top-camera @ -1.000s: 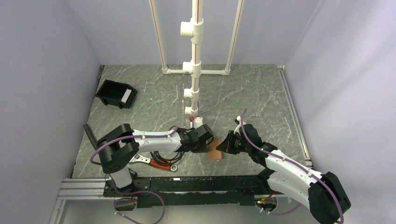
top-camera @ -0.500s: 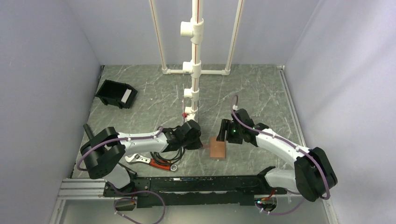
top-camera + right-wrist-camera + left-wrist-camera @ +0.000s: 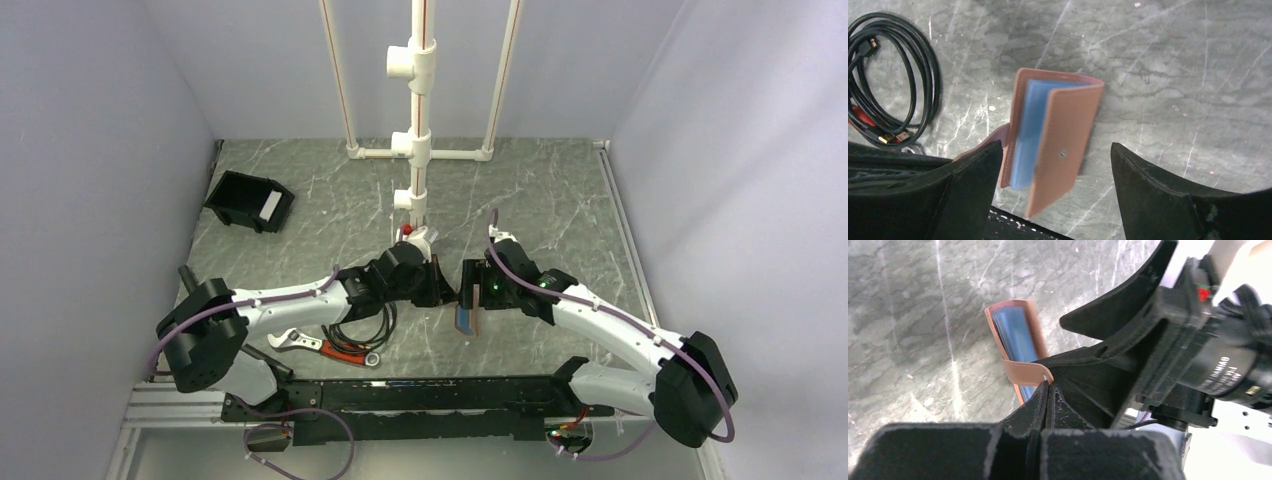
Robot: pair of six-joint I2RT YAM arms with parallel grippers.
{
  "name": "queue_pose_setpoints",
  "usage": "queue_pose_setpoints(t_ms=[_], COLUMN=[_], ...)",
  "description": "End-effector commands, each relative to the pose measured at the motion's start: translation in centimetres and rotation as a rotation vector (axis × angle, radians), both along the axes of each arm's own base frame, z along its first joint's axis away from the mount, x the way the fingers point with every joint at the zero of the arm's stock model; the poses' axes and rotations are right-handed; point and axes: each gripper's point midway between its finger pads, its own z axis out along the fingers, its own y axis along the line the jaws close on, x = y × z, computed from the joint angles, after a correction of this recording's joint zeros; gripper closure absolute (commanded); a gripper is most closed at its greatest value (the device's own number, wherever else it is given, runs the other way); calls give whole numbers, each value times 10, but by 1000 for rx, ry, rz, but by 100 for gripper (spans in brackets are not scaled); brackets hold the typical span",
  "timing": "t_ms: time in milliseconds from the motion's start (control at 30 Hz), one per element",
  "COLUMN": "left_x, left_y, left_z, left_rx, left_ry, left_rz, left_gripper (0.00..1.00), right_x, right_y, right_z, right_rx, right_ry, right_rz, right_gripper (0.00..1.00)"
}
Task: Put the credit cards into the card holder
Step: Open the card holder at the center of the board.
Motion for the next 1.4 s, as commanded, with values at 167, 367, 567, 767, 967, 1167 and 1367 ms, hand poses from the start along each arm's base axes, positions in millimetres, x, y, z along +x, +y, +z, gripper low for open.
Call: queue_pose_setpoints(t_ms=[167,367,567,767,967,1167,1367], left_x=[7,7,3,2,1,0,-1], left_y=[-13,2,16,20,16,15,10], left_z=[55,33,17,15,13,18,25], left_rx=[-125,-57,-11,-4,-5,-12,-35], left_ry=[-81,-46,-18,-18,-13,-21,-20], left_rz=[-20,31,63,65,51,41,21], left_gripper=[100,100,100,100,100,100,100], right_x=[-4,-9,-9,-12,-9,-12,-15], right_y=[-19,-15,-18,-6,-5,1,10], right_z=[-10,-10,-10,-6,4,2,-6], right_rx=[-7,31,45,107,112,133,144], right_ry=[20,15,6,-1,-28,-29,2], right_rz=[-173,-145,-151,-94,-74,-28,16], right_gripper=[31,49,41,26,24,17,15])
